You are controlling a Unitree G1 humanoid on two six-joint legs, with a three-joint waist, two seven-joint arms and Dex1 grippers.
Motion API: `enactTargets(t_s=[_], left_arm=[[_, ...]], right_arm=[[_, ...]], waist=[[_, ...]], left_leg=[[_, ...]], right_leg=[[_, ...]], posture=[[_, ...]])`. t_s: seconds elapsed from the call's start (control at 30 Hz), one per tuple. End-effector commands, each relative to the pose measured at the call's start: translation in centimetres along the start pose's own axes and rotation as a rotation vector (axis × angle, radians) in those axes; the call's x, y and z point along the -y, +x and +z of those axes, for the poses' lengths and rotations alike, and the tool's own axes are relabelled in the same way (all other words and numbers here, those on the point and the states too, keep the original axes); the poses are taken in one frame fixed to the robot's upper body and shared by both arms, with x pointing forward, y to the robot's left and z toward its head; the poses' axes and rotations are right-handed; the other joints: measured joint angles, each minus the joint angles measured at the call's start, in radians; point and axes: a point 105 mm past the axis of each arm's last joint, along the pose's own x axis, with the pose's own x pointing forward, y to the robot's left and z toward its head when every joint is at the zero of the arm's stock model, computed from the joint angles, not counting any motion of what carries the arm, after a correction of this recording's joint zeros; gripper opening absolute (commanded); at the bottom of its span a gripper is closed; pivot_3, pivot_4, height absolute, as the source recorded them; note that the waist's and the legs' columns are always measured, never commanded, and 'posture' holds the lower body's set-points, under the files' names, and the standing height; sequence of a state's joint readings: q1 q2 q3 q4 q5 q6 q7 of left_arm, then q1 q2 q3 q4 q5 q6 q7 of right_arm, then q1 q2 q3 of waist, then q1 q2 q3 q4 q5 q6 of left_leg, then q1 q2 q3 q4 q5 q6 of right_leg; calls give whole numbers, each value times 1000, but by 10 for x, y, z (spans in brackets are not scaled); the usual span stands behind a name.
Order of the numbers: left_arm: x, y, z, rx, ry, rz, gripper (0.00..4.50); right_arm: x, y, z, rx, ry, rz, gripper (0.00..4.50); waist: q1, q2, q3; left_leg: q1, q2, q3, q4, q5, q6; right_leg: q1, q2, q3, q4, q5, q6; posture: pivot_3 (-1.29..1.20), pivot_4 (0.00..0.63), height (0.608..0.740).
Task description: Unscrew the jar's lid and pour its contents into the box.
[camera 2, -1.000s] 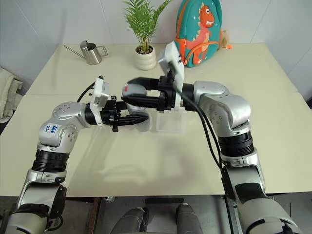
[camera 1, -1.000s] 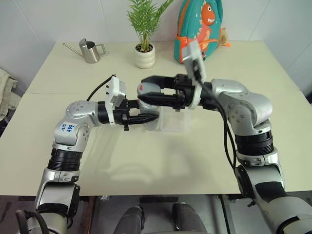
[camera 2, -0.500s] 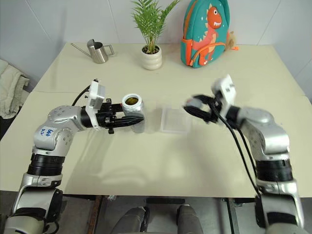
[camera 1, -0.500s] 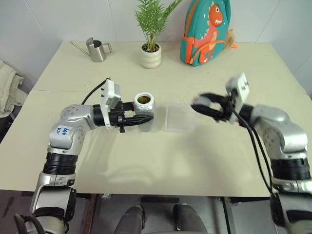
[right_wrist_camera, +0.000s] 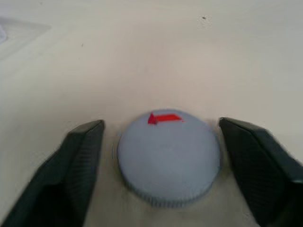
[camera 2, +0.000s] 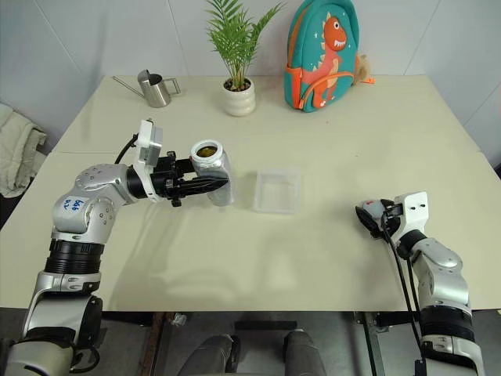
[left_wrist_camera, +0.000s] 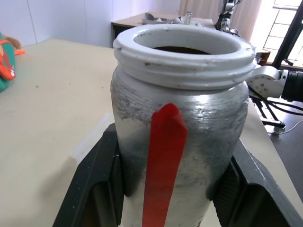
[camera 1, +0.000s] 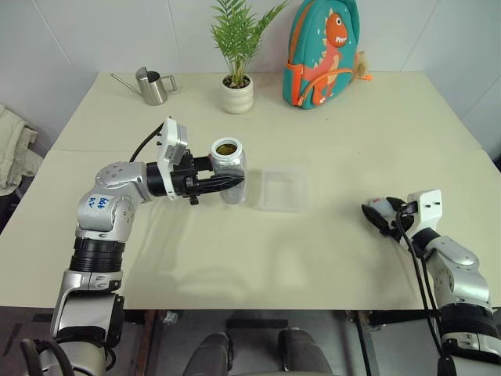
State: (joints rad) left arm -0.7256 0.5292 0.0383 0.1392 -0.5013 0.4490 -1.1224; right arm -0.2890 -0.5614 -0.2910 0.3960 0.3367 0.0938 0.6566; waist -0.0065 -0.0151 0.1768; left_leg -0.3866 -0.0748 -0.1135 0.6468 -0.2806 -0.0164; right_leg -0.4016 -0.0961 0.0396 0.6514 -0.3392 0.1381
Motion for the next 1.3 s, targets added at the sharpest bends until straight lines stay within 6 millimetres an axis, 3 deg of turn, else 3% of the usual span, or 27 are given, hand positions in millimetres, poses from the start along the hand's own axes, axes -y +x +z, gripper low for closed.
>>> enactTargets(t_s=[0.03, 0.13, 0.23, 0.3, 0.37, 0.53, 0.7, 0.8, 1.1, 1.3], left_arm=[[-7, 0, 13, 18, 77, 34, 1923], [-10, 2, 12, 5, 90, 38, 1923], [-19, 8, 12, -15, 86, 60, 1923], [-31, 12, 12, -13, 35, 91, 1923], [-45, 17, 14, -14, 33, 123, 1923], [-70, 40, 3, -177, 168, 193, 1923], [-94, 68, 11, -307, 585, 383, 1923], [-99, 81, 24, -343, 1000, 505, 1923], [-71, 115, 43, -224, 2085, 512, 1923], [-54, 131, 26, -96, 2423, 392, 1923]], right_arm=[[1, -9, 40, 109, -41, 54, 4478], [-20, -13, 74, 142, -47, 193, 4478], [-63, -20, 107, 131, -69, 411, 4478], [-89, -28, 112, 61, -95, 554, 4478], [-103, -33, 115, 18, -120, 625, 4478], [-104, -28, 118, 21, -144, 606, 4478], [-98, -23, 111, 32, -150, 525, 4478], [-99, -25, 106, 38, -133, 504, 4478], [-106, -25, 103, 76, -75, 474, 4478], [-110, -25, 103, 95, -46, 470, 4478]], waist=[[2, 0, 0], [1, 1, 0], [3, 1, 0], [6, 0, 0], [9, -1, 1], [21, -1, 1], [33, -4, 3], [34, -4, 2], [35, -8, 5], [39, -9, 5]], left_leg=[[0, 0, 0, 0, 0, 0], [0, 0, 0, 0, 0, 0], [-1, 1, 0, -1, 0, 1], [-1, 1, -2, -1, -1, 0], [-1, 1, -4, 0, -1, 1], [-2, -2, -3, 1, -3, 4], [-6, -2, -2, 0, -3, 5], [-13, -2, -1, 0, -4, 5], [-18, -2, 7, 1, -4, 6], [-18, -4, 11, 3, -3, 10]], right_leg=[[0, 0, 0, 0, 0, 0], [0, 0, 0, -1, 0, 0], [0, 0, 0, -3, 0, 1], [1, 0, -2, -4, 0, 0], [3, 0, -4, -6, 0, 0], [6, -1, -3, -12, 2, 4], [3, -1, -3, -14, 3, 6], [-5, -1, -3, -13, 4, 7], [-14, -2, 0, -6, 4, 8], [-14, -3, 5, -6, 7, 12]], posture=[[0, 150, 740], [0, 150, 740], [0, 150, 740], [0, 150, 740], [0, 150, 740], [0, 150, 740], [0, 150, 740], [0, 150, 740], [0, 150, 740], [0, 150, 740]])
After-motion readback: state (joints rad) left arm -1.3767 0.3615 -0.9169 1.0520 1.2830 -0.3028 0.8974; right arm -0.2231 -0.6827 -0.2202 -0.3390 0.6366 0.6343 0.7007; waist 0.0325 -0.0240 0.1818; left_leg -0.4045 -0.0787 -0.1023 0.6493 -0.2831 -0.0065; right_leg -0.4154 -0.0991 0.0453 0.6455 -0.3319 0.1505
